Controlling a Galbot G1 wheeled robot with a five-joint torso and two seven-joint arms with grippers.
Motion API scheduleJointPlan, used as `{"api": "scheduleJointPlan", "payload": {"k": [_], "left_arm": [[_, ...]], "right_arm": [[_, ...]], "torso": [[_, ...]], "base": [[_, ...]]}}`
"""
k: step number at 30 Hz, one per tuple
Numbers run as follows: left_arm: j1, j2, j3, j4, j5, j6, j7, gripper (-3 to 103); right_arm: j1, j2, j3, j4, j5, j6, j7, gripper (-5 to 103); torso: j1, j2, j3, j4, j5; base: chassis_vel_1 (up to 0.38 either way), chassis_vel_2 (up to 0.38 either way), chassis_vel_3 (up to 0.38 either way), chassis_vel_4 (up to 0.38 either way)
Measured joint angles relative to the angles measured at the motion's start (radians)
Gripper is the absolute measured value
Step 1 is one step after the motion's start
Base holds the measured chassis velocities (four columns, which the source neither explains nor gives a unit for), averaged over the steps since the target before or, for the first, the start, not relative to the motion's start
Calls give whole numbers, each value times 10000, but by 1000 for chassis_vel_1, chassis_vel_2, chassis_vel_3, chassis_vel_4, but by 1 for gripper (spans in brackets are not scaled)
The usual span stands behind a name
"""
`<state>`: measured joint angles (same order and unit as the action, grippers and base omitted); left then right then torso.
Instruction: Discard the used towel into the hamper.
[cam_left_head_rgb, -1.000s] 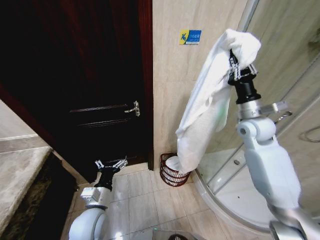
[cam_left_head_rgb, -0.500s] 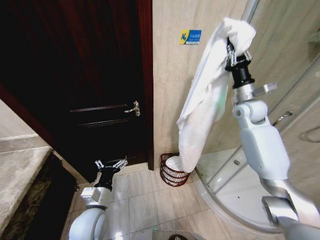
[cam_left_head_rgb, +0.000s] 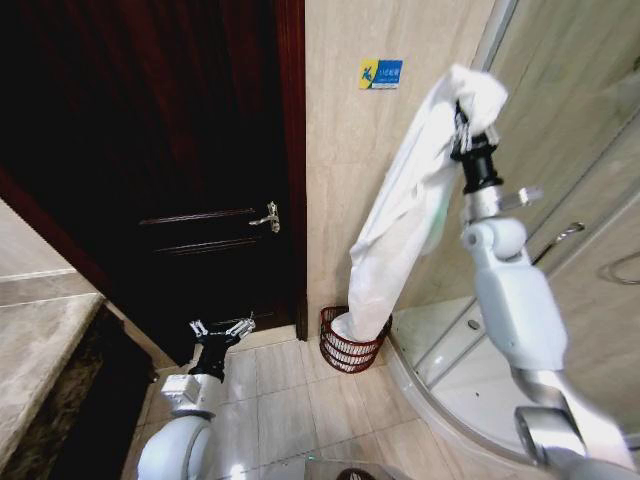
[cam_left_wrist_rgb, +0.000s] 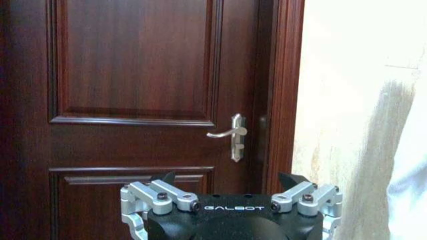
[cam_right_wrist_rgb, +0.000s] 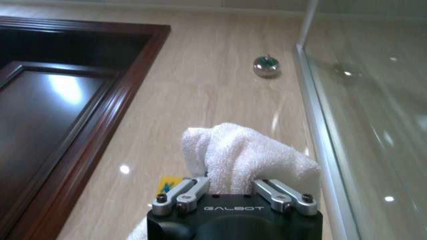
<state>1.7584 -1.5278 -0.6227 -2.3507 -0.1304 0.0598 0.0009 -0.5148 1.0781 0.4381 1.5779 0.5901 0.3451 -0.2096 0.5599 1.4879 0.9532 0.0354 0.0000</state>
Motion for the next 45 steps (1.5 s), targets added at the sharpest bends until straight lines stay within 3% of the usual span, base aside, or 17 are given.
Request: {"api": "scheduleJointPlan", "payload": {"k": [11, 18, 45], "left_arm": [[0, 0, 0, 0, 0, 0, 0, 100], [0, 0, 0, 0, 0, 0, 0, 100], [0, 0, 0, 0, 0, 0, 0, 100]], "right_arm": [[-1119, 714, 12, -376, -401, 667, -142, 13], [-1745, 918, 237, -532, -790, 618, -144, 13], [-2650, 2372, -535, -4267, -836, 1878, -473, 13]], "torso": [[0, 0, 0, 0, 0], [0, 1, -1, -1, -3], [0, 1, 0, 1, 1]], "base": [[0, 0, 0, 0], [0, 0, 0, 0], [0, 0, 0, 0]]}}
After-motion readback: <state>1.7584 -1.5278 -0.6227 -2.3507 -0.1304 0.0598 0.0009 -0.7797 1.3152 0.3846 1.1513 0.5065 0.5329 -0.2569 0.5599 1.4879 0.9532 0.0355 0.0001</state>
